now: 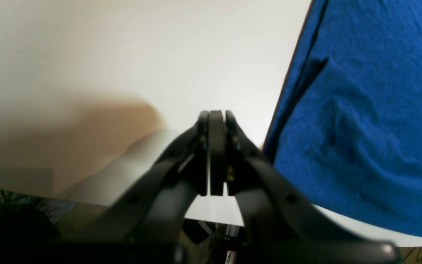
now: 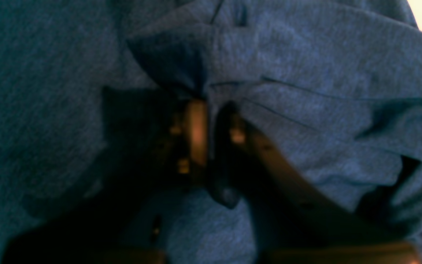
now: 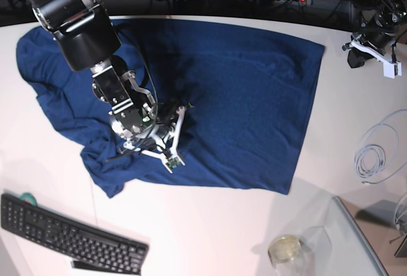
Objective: Layout the t-shirt on the table in an organized manner, then fold the t-shirt properly
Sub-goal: 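Drag the grasped sleeve with the right gripper across the shirt body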
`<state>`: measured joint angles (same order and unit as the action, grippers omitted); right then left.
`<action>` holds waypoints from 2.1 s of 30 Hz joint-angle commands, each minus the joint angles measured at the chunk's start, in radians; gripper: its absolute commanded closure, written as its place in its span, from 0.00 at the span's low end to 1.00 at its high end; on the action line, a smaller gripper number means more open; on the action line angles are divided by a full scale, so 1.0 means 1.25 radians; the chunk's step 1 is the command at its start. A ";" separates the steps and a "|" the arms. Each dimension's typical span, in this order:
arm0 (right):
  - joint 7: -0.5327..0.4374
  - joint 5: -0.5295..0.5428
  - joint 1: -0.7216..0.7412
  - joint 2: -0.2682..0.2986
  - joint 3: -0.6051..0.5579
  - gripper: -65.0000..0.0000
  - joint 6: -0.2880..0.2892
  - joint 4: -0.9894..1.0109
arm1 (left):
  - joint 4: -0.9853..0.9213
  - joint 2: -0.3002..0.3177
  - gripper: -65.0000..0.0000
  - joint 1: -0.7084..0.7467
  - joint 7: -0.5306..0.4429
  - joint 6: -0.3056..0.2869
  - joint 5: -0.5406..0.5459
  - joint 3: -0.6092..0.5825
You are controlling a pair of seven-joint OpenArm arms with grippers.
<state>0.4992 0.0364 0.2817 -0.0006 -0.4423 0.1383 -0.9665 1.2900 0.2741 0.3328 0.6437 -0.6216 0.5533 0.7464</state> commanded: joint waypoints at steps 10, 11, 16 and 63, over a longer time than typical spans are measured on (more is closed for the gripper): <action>0.076 0.000 -0.052 -0.020 -0.003 0.97 -0.002 -0.267 | 0.012 0.017 1.00 -0.001 -0.015 -0.003 0.011 0.006; 0.089 0.000 -0.059 -0.021 -0.003 0.97 -0.002 -0.311 | 0.012 0.017 1.00 -0.001 -0.015 -0.003 0.011 0.006; 0.159 0.000 -0.069 -0.037 -0.004 0.97 -0.002 -0.486 | 0.012 0.027 1.00 -0.002 -0.015 -0.003 0.011 0.006; -0.045 0.115 0.055 -0.119 -0.103 0.97 -0.008 -0.222 | 0.093 0.048 1.00 0.018 -0.010 -0.002 0.011 0.006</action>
<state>0.4679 0.1936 0.3210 -0.1356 -0.5735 0.1307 -1.2240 1.3884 0.3138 0.3546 0.6479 -0.6212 0.5529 0.7464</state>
